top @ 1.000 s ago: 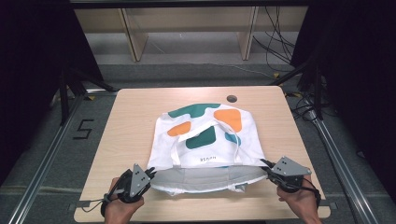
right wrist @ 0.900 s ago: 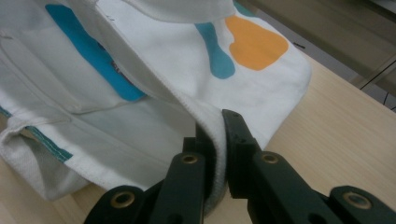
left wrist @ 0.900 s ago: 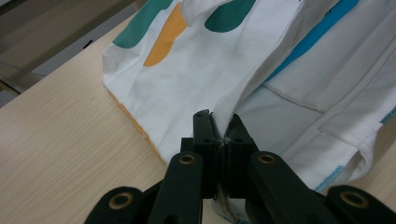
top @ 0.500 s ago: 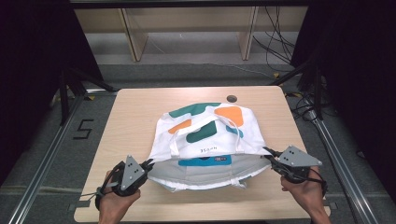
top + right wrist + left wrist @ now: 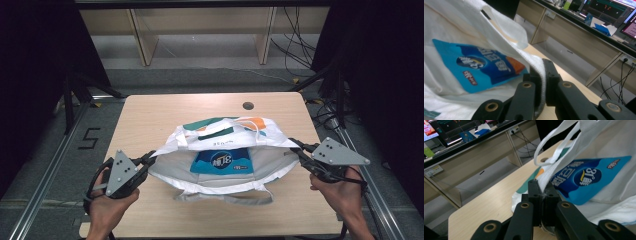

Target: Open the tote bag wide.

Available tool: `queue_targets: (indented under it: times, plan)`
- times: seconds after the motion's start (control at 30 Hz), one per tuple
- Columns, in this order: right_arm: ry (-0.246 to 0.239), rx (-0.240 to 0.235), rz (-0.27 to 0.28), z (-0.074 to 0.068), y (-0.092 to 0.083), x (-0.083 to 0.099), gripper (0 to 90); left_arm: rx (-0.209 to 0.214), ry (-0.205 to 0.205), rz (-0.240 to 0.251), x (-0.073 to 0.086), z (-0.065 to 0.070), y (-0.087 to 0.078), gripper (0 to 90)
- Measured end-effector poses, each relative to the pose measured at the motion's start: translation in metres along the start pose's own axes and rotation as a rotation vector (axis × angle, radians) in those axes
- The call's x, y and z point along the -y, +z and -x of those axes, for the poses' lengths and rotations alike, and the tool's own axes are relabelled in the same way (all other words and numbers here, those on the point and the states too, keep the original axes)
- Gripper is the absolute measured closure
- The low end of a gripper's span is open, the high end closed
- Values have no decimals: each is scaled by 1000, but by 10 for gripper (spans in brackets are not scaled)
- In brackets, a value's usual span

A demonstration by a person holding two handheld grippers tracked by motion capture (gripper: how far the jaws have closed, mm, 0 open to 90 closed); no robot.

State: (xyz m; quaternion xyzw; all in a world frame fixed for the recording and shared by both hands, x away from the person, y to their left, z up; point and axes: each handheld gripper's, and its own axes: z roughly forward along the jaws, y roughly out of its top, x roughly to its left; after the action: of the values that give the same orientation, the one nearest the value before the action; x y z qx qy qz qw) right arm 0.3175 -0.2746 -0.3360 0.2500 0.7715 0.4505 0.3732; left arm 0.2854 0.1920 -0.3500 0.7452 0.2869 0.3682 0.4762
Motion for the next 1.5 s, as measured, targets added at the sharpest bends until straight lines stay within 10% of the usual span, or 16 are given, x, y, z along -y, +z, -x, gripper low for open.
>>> queue_targets:
  times: [0.67,0.9,1.5]
  plan:
    - [-72,-17,86,33,-48,-82,884,72,-68,216,-74,-28,-33,873]
    - [-2,-36,27,49,-17,-71,884,116,-172,193,-57,-40,0,869]
    - [-25,-38,-84,40,12,-33,881,151,-166,45,-6,-29,30,859]
